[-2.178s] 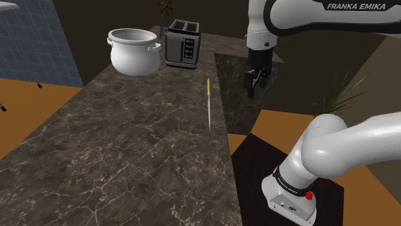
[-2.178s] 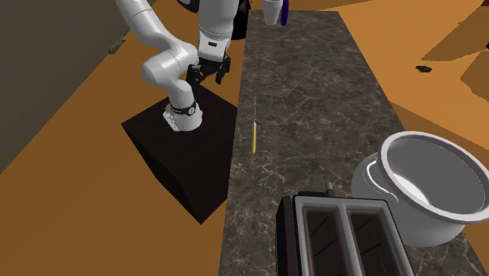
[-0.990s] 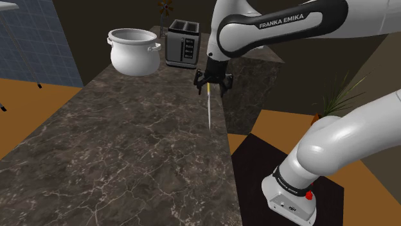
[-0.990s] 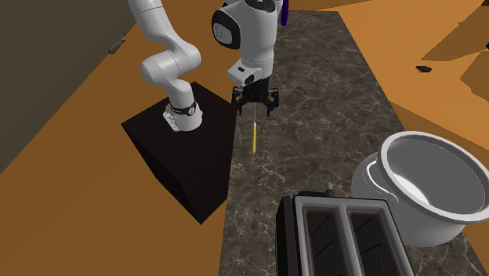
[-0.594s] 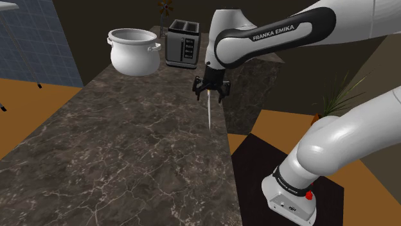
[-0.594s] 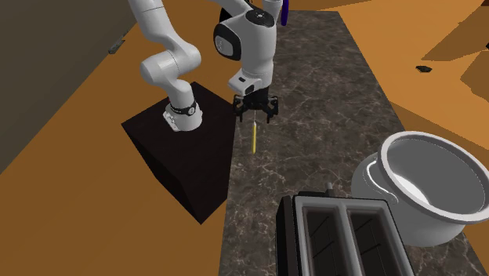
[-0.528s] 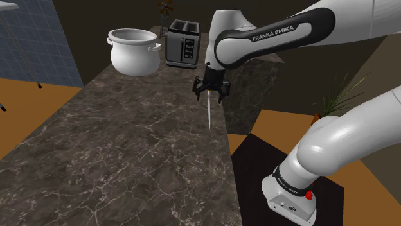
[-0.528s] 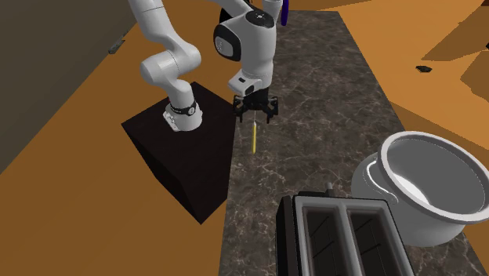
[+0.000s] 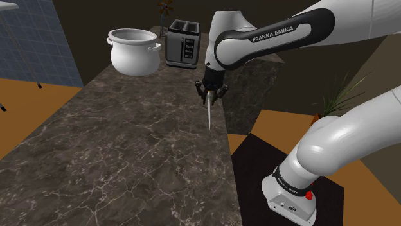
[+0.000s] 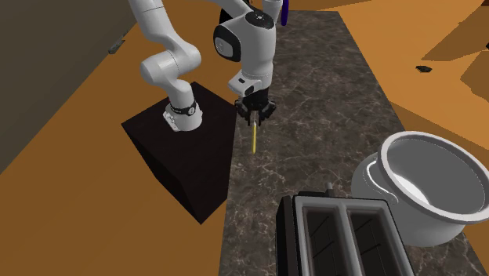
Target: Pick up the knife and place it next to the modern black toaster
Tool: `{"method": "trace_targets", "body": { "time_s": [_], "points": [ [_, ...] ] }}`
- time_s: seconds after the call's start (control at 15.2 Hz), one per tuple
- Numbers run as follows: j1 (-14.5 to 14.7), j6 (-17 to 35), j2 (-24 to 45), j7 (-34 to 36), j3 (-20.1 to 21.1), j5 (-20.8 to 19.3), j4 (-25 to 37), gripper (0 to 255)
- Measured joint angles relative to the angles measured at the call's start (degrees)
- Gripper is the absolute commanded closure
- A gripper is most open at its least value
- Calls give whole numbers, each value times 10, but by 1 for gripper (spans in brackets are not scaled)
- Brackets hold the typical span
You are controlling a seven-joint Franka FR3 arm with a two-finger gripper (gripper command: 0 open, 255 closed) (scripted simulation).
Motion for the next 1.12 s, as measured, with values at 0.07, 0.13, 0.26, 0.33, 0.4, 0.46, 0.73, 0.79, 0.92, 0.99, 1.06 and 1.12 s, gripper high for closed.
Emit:
{"method": "trace_targets", "body": {
  "time_s": [0.07, 0.13, 0.26, 0.33, 0.4, 0.46, 0.73, 0.79, 0.92, 0.99, 1.06, 1.12],
  "points": [
    [0, 0, 0, 0, 0, 0, 0, 255],
    [0, 0, 0, 0, 0, 0, 0, 255],
    [0, 0, 0, 0, 0, 0, 0, 255],
    [0, 0, 0, 0, 0, 0, 0, 255],
    [0, 0, 0, 0, 0, 0, 0, 255],
    [0, 0, 0, 0, 0, 0, 0, 255],
    [0, -19, -7, 0, -1, 0, 13, 255],
    [0, -26, -10, -1, -2, 0, 16, 255],
    [0, -43, -15, -2, -3, 0, 28, 255],
    [0, -52, -17, -2, -4, 0, 35, 255],
    [0, -58, -19, -2, -4, 0, 40, 255],
    [0, -67, -22, -2, -5, 0, 46, 255]
  ]
}}
